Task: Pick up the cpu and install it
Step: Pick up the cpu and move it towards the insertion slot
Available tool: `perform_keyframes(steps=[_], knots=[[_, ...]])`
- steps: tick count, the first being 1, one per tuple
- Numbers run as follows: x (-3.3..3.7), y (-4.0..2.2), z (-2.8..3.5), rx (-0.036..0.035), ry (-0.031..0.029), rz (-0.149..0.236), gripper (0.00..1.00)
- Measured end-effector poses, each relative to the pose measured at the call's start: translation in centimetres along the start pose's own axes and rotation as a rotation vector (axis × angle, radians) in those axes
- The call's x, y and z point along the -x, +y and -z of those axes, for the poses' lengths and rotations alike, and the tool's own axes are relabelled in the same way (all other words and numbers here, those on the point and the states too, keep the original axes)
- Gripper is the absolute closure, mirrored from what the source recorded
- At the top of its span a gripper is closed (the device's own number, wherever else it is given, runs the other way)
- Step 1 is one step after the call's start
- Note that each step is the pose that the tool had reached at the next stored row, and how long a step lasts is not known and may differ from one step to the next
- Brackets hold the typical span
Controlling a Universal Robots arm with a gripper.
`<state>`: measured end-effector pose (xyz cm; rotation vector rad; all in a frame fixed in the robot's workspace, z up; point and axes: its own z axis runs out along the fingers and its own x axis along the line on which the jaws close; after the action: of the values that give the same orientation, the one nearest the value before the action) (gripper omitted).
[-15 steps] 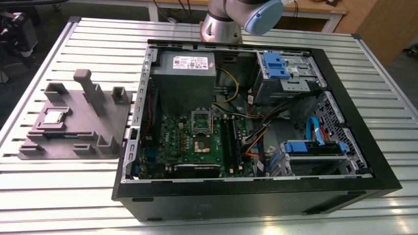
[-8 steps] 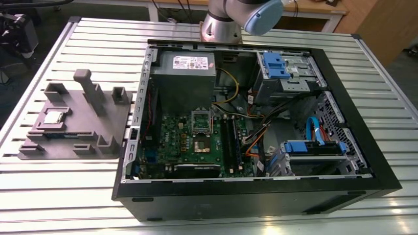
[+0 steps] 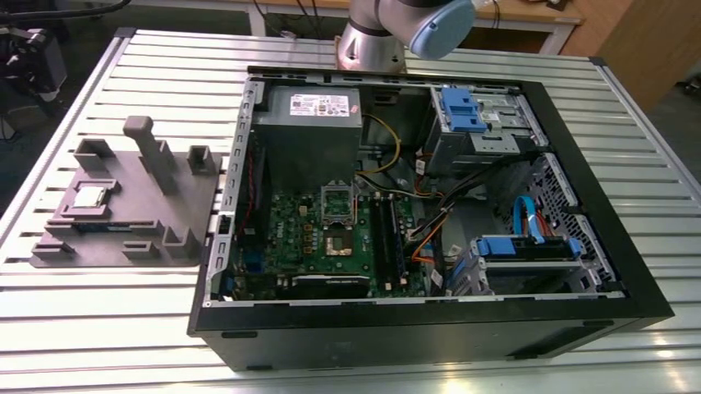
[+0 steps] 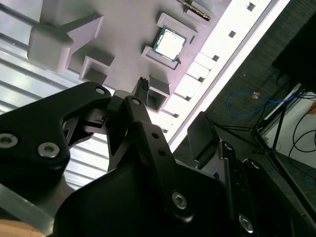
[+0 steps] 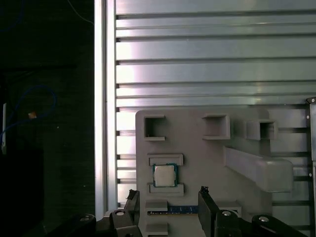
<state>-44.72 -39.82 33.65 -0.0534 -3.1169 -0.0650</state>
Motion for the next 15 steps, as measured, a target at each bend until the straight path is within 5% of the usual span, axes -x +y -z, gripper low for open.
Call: perform_keyframes(steps=[5,7,15], knots=[[0.01,-0.02,-0.47,0.0,0.0,0.0,0.41],[0.03,-0.05,-1.1,0.0,0.0,0.0,0.41],[0.04,-0.06,-1.47,0.0,0.0,0.0,0.41]])
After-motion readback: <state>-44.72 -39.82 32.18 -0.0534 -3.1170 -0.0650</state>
